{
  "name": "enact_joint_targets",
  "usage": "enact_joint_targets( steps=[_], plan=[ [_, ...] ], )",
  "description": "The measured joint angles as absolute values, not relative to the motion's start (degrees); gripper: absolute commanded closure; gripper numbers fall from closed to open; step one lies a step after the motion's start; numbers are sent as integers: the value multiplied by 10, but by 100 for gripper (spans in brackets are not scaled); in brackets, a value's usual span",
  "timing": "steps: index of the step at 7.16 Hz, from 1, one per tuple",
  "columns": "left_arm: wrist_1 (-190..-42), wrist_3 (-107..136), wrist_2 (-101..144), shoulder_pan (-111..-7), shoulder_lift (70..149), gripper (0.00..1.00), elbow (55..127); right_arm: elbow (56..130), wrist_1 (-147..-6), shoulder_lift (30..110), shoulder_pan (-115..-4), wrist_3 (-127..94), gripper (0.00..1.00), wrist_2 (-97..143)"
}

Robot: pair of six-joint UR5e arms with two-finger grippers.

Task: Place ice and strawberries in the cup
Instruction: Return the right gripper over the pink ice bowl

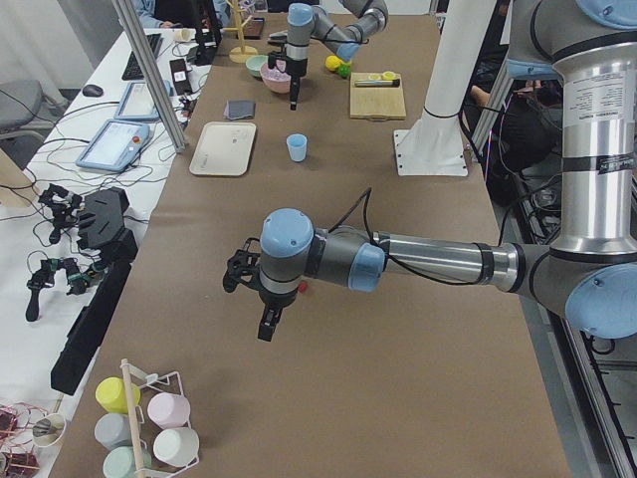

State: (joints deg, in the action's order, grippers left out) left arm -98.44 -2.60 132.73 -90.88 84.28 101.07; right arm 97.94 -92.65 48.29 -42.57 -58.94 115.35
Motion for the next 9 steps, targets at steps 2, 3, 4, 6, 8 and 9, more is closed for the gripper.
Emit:
enact_joint_targets(
  steps=[2, 3, 4, 6, 8, 9],
  plan=[
    [-984, -26, 1328, -909, 841, 2, 1012, 1022, -1024, 544, -502, -424, 0, 1161],
    [-984, -26, 1328, -909, 840, 2, 1012, 1029, -1068, 570, -539, -342, 0, 1163],
    [-984, -26, 1328, -908, 840, 2, 1013, 1024, -1086, 598, -576, -274, 0, 1170],
    [-988, -26, 1328, -908, 840, 2, 1013, 958, -1040, 627, -628, -174, 0, 1179],
    [-995, -25, 1327, -906, 840, 2, 1011, 854, -918, 612, -621, -168, 0, 1151],
    [-997, -25, 1327, -905, 840, 2, 1011, 829, -891, 604, -611, -169, 1, 1127]
  ],
)
